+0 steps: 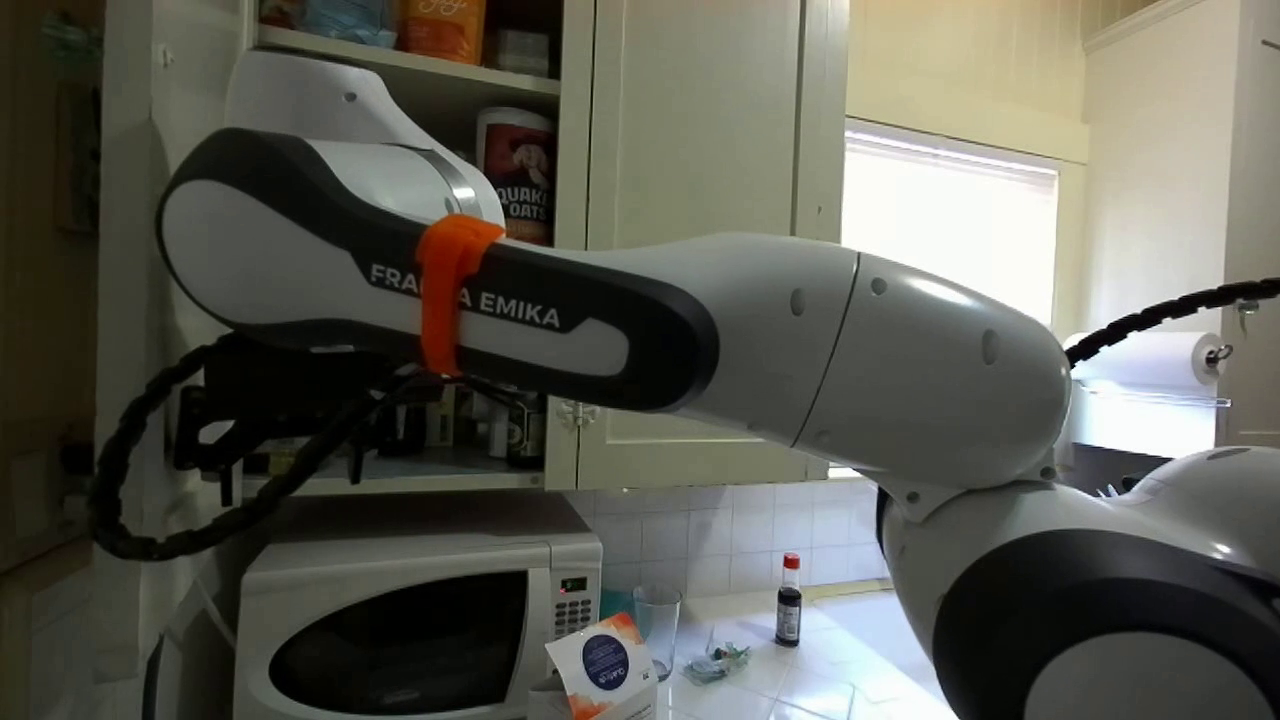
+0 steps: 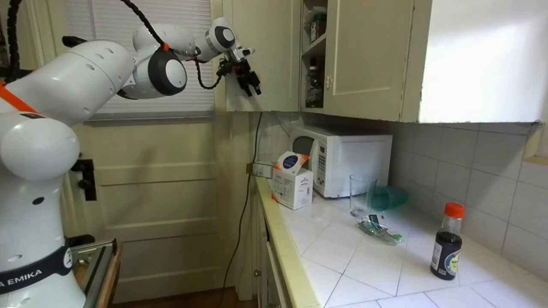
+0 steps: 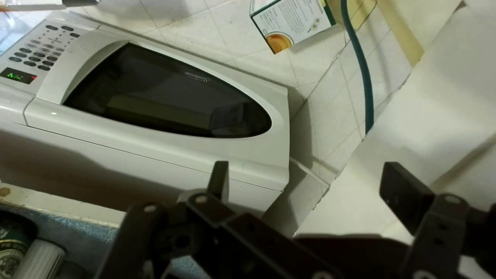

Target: Remove the box from the top cabinet

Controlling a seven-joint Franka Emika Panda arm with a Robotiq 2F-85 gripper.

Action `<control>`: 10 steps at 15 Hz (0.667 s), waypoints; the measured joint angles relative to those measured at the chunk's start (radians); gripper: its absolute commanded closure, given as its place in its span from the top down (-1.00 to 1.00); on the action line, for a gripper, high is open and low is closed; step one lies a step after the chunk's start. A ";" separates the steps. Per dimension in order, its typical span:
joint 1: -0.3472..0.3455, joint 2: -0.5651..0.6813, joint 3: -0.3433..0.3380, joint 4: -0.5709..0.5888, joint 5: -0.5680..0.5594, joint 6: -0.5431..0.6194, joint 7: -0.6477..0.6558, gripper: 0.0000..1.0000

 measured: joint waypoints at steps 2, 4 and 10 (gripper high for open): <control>-0.002 0.000 0.000 0.000 0.000 0.000 -0.002 1.00; -0.003 0.000 0.001 0.000 0.000 0.000 -0.012 1.00; -0.042 -0.011 0.040 0.000 0.012 -0.011 -0.297 1.00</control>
